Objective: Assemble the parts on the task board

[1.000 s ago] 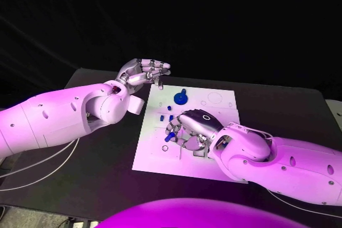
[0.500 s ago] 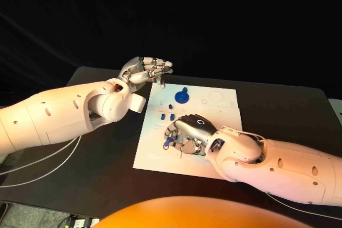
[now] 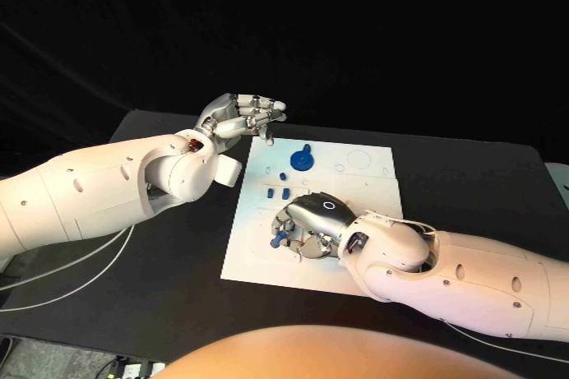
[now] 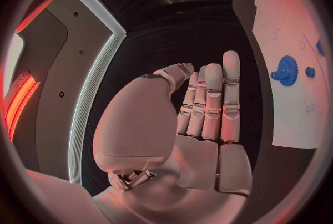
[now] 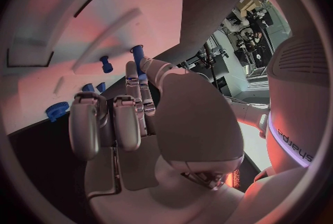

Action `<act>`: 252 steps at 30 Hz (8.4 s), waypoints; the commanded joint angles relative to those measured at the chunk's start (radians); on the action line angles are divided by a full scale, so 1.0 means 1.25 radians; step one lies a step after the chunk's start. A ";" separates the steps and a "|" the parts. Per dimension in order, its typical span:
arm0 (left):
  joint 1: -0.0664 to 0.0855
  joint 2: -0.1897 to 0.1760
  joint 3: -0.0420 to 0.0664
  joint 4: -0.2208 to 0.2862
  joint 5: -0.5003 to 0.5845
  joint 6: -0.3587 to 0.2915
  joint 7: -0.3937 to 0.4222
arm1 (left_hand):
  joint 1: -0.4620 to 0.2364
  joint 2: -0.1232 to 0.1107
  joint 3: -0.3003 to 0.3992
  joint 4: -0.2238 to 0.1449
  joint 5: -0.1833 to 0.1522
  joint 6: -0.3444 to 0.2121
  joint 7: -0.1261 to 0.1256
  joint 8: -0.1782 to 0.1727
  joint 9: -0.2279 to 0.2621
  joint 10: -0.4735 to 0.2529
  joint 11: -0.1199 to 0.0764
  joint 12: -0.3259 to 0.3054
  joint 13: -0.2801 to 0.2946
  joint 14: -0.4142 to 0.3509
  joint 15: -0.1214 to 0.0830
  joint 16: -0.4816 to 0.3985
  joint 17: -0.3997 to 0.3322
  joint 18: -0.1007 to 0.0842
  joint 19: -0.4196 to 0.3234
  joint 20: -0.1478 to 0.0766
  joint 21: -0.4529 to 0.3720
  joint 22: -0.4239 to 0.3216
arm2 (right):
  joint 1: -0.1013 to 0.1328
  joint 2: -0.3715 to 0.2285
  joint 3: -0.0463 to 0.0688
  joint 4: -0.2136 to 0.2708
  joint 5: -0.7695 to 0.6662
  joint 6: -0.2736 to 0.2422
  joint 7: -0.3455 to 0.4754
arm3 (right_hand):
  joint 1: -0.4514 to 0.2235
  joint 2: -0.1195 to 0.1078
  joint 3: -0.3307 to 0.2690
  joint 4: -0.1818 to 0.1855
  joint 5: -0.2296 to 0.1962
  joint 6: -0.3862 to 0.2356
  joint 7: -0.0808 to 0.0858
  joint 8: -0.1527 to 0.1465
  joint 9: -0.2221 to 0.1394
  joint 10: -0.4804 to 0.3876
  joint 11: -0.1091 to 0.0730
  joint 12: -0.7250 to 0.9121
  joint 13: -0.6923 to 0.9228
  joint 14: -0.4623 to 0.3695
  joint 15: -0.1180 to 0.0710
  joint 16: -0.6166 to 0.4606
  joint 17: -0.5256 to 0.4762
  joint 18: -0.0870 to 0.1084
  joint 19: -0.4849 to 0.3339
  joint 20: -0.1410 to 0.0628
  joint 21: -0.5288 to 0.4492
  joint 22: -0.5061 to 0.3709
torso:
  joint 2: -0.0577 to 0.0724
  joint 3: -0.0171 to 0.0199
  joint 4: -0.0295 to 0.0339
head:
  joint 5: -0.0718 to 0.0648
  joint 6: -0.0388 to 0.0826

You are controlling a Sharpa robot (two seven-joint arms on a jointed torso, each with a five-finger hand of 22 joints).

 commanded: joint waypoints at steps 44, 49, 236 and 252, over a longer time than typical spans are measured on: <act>0.001 -0.006 0.000 0.001 0.002 0.016 0.000 | -0.003 0.008 0.001 -0.003 0.003 -0.004 0.002 0.003 0.000 -0.008 0.002 0.006 0.001 -0.004 -0.003 -0.002 -0.001 0.011 -0.002 -0.001 0.000 0.001 | 0.008 -0.099 0.012 0.106 -0.031 -0.162 -0.017 | -0.105 -0.066 -0.087 0.038 -0.005 -0.166 0.018 -0.083 0.004 -0.055 0.009 -0.032 0.031 0.038 0.005 0.001 -0.004 -0.009 0.041 0.007 -0.027 0.140 | -0.002 -0.0001 -0.0013 | -0.011 0.003; 0.001 -0.007 0.000 0.001 0.002 0.017 0.000 | -0.003 0.008 0.001 -0.003 0.003 -0.004 0.002 0.003 0.000 -0.008 0.002 0.006 0.001 -0.004 -0.003 -0.002 -0.001 0.011 -0.002 -0.001 0.000 0.001 | 0.044 -0.190 0.017 0.139 0.131 -0.161 -0.023 | -0.077 -0.040 -0.078 0.042 0.005 -0.086 0.024 -0.042 0.019 0.020 0.009 0.011 0.062 0.046 0.007 0.020 0.027 -0.019 0.055 0.008 0.018 0.161 | -0.003 -0.0009 -0.0012 | -0.037 0.010; 0.000 -0.024 -0.009 0.013 0.002 0.019 -0.005 | -0.016 0.011 0.001 0.002 0.004 -0.008 0.002 0.006 0.001 -0.016 0.002 0.017 0.003 -0.005 -0.002 0.001 -0.005 0.012 -0.004 0.001 -0.004 0.000 | -0.030 -0.273 0.003 0.198 0.190 -0.073 -0.205 | -0.233 0.133 -0.522 0.111 0.073 -0.038 -0.067 0.203 0.209 0.190 -0.072 0.983 1.070 0.075 -0.061 0.093 0.172 -0.043 0.085 -0.052 0.134 0.210 | -0.005 -0.0014 -0.0210 | -0.105 0.003; 0.000 -0.025 -0.009 0.014 0.002 0.019 -0.005 | -0.016 0.013 0.003 0.002 0.004 -0.008 0.002 0.006 0.001 -0.018 0.002 0.019 0.004 -0.006 -0.002 0.002 -0.006 0.012 -0.004 0.001 -0.004 -0.001 | -0.032 -0.244 0.003 0.164 0.169 -0.060 -0.231 | -0.086 0.151 -0.510 0.108 0.035 -0.036 -0.069 0.194 0.191 0.191 -0.074 0.982 1.074 0.074 -0.063 0.093 0.172 -0.043 0.085 -0.054 0.134 0.210 | -0.005 -0.0020 -0.0210 | -0.105 -0.002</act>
